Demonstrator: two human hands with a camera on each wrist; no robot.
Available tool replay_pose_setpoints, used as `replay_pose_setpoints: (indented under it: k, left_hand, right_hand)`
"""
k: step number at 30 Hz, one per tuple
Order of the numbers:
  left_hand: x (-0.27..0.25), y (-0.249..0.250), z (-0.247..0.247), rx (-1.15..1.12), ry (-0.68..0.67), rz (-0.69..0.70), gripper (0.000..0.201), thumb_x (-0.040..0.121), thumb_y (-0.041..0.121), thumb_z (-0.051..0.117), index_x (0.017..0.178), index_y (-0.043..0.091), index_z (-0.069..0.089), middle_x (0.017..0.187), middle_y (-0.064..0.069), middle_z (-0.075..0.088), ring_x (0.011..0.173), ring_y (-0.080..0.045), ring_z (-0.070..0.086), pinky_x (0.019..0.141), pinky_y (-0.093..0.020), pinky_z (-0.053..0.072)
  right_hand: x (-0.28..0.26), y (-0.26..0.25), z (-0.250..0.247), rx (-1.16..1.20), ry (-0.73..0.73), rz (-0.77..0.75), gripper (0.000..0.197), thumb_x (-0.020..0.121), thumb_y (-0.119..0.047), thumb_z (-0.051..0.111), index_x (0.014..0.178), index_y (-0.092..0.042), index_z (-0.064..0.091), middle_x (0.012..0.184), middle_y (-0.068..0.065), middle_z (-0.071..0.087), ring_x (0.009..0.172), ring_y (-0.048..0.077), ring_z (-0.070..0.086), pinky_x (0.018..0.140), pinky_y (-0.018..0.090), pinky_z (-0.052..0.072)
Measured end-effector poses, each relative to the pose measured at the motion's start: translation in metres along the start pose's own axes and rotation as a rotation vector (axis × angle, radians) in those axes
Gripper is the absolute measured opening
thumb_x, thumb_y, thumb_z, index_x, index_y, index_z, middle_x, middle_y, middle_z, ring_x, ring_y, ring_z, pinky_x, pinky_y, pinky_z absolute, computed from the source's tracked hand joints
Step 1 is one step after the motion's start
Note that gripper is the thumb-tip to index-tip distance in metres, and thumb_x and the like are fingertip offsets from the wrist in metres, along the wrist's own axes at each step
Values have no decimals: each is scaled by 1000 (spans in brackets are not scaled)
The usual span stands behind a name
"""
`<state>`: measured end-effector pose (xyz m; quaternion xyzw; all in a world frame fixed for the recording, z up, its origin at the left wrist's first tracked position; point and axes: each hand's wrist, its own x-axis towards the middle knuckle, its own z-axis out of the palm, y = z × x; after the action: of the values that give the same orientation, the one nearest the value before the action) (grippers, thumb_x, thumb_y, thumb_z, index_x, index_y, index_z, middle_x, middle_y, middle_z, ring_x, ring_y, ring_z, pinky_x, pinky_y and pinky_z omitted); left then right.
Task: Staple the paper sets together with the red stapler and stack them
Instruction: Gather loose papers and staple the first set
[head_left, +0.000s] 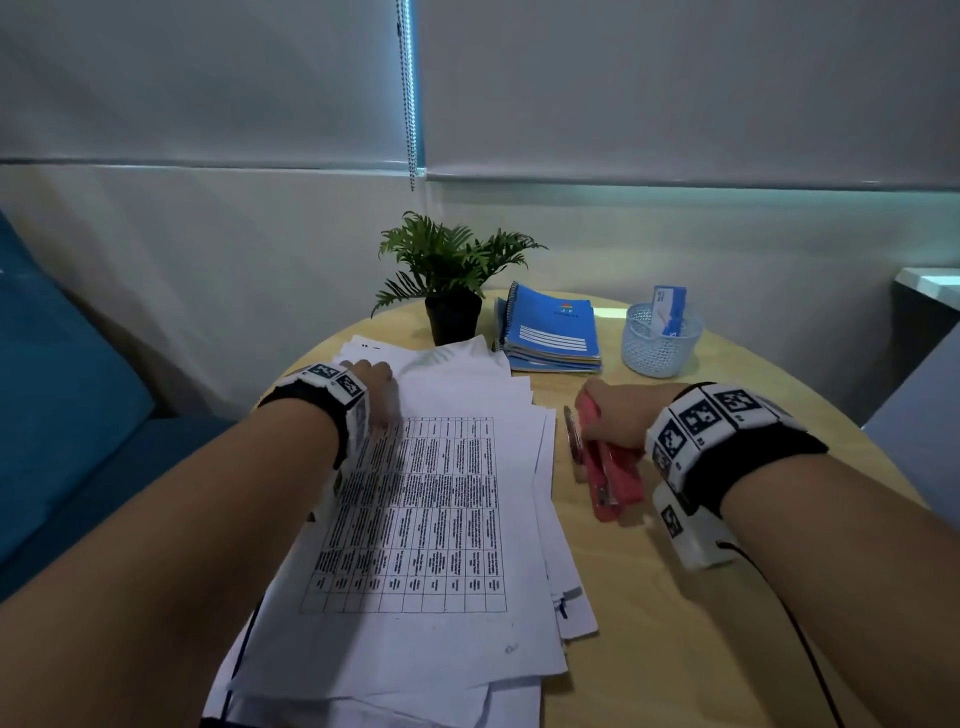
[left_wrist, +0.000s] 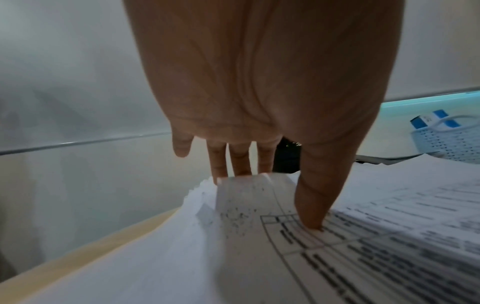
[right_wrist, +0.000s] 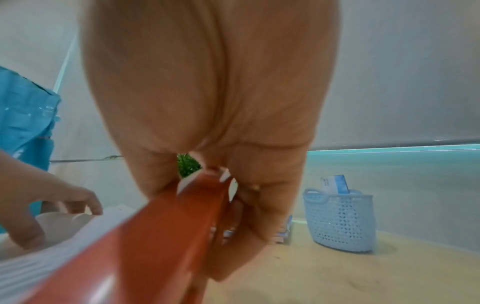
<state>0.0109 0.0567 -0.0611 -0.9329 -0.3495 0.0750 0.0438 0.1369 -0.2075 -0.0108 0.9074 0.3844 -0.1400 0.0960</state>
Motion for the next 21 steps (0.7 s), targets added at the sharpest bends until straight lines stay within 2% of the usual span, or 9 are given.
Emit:
replay_pose_setpoints:
  k: [2,4,8,12,14,16,18,20,21]
  left_hand:
    - [-1,-4,-7,-25,5,15,62,72,42,68,123,22,39,120,-4,52,110,-30,53,93,-42,43]
    - [-1,-6,-10,-87,-14,32,67,71,35,72,125,19,35,122,-11,45,107,-35,54,88,-44,47]
    - [-17,-3,-20,-204,93,-22,64,76,8,67,130,12,32,129,-19,33,99,-40,56,84,-46,50]
    - [-31,-3,-32,-362,245,-17,40,85,9,57,122,5,43,116,-20,55,101,-36,55,78,-38,44]
    - [-47,1,-42,-405,367,19,26,90,14,52,114,8,49,109,-19,60,91,-32,54,72,-34,41]
    - [-65,5,-51,-418,472,69,16,93,22,50,105,13,54,104,-14,62,82,-26,50,69,-32,40]
    - [-82,10,-61,-494,567,164,17,93,28,54,103,15,59,114,-8,57,94,-22,52,82,-34,45]
    - [-100,16,-74,-656,666,259,21,90,30,59,102,13,60,124,-4,45,109,-16,46,98,-30,39]
    - [-108,19,-82,-743,696,281,22,89,31,60,102,13,59,125,-2,40,110,-13,43,100,-27,37]
  right_hand:
    - [-2,-1,-3,282,18,-32,44,96,-31,50,131,-10,33,100,7,58,84,19,56,71,28,48]
    - [-5,3,-3,436,20,-80,49,94,-32,54,132,-14,29,109,9,57,93,22,61,78,33,53]
    - [-5,7,4,696,104,-119,54,88,-30,65,130,-18,33,112,6,58,92,17,60,69,24,50]
    - [-9,7,10,848,186,-107,37,81,-31,73,113,-17,61,102,6,67,90,20,66,82,32,54]
    - [-12,6,14,930,220,-115,25,82,-32,71,101,-17,67,95,6,70,86,21,68,83,34,54]
    - [-15,7,19,1027,245,-138,22,83,-30,70,99,-15,69,92,6,71,85,20,68,84,35,55]
    - [-18,10,23,1124,250,-175,25,83,-26,71,107,-16,69,96,3,71,85,18,69,80,31,55]
    - [-26,13,26,1187,250,-237,30,83,-23,72,112,-19,68,100,0,70,85,14,68,74,24,54]
    - [-31,14,27,1224,242,-265,31,82,-21,73,112,-20,68,102,0,70,85,14,68,73,22,54]
